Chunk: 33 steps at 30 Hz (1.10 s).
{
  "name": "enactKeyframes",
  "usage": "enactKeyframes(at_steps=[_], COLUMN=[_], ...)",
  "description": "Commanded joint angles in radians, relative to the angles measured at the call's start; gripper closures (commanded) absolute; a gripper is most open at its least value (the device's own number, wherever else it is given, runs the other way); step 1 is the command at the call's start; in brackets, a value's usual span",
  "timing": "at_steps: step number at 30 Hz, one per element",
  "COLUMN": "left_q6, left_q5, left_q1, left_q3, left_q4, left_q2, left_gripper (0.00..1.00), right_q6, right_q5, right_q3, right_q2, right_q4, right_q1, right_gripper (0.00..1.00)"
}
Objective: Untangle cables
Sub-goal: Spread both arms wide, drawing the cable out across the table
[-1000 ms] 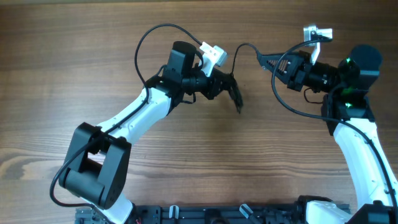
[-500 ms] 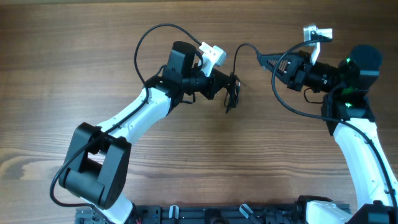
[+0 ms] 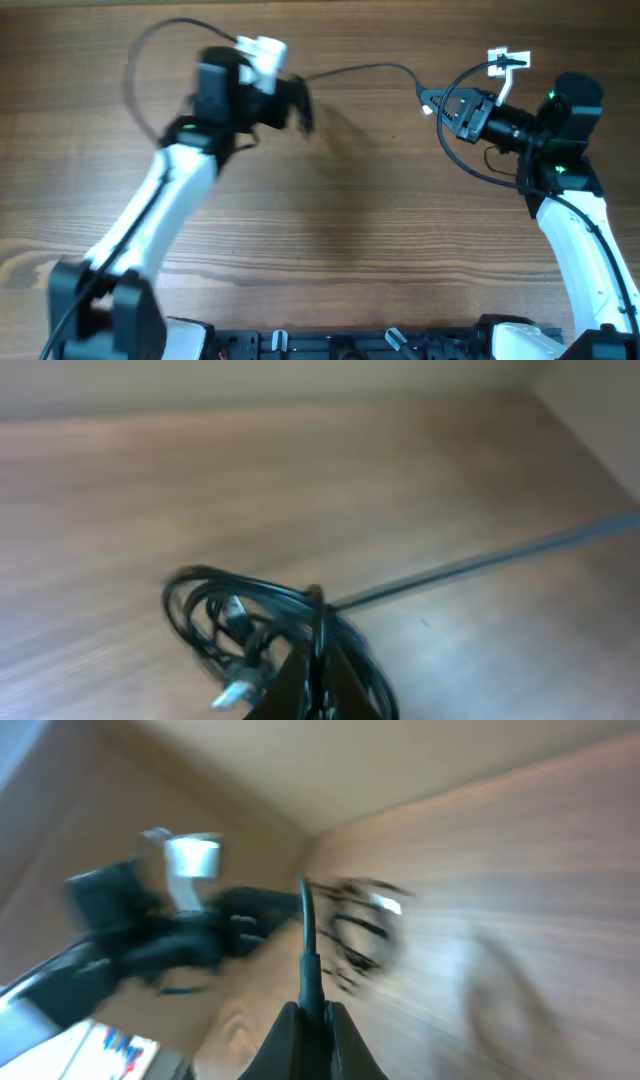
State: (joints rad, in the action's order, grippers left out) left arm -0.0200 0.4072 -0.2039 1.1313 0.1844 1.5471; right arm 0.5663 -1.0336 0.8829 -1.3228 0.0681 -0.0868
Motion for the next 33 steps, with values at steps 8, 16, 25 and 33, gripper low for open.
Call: enactKeyframes(at_steps=[8,16,25,33], left_q6=[0.014,0.016,0.016,0.013], left_q5=[-0.031,-0.031,-0.031,-0.023], left_q1=[0.102,0.187,0.350,0.412], left_q3=[0.014,0.014,0.014,0.014], left_q4=[0.031,0.026,0.026,0.025], left_q2=[-0.057,-0.082,-0.157,-0.162], left_gripper=[0.96,0.96,0.96,0.96], right_q6=[-0.130,-0.130,-0.167,-0.174], right_q5=[0.554,0.730,0.788,0.848], right_q3=[0.000,0.000,0.000,0.000], right_q2=[0.020,0.019,0.019,0.015], right_q4=[-0.314,-0.431,-0.496,-0.538], right_q1=[-0.008,-0.141,-0.262,-0.341], right_gripper=[0.96,0.96,0.96,0.96])
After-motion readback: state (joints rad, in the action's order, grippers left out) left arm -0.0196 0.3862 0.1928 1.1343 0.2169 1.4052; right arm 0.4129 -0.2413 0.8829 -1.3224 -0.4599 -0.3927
